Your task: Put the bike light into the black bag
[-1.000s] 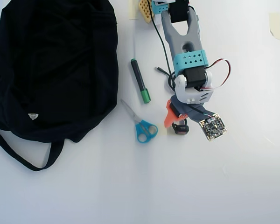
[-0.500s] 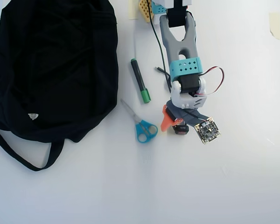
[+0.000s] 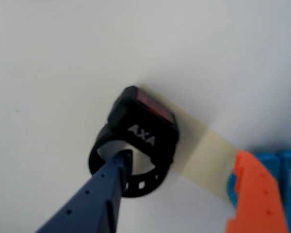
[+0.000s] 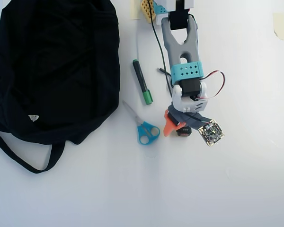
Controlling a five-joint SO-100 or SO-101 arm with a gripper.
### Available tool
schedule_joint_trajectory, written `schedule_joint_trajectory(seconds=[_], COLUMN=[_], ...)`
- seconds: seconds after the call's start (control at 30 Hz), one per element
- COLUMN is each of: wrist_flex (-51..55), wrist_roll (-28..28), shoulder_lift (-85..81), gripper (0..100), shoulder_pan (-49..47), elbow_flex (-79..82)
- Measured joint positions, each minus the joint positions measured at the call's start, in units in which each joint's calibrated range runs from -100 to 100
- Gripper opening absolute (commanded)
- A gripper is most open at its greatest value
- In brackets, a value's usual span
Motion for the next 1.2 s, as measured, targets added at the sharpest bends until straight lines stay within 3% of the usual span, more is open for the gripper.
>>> schedule_joint_trajectory(seconds=[0.4, 0.87, 1.2], wrist_flex=[-2.32, -2.32, -2.32], wrist_roll=[0.44, 0.44, 0.44], shoulder_lift=[2.08, 2.08, 2.08], gripper=[27, 3, 2], shoulder_pan=[0.0, 0.0, 0.0], elbow_flex=[-0.16, -0.16, -0.16])
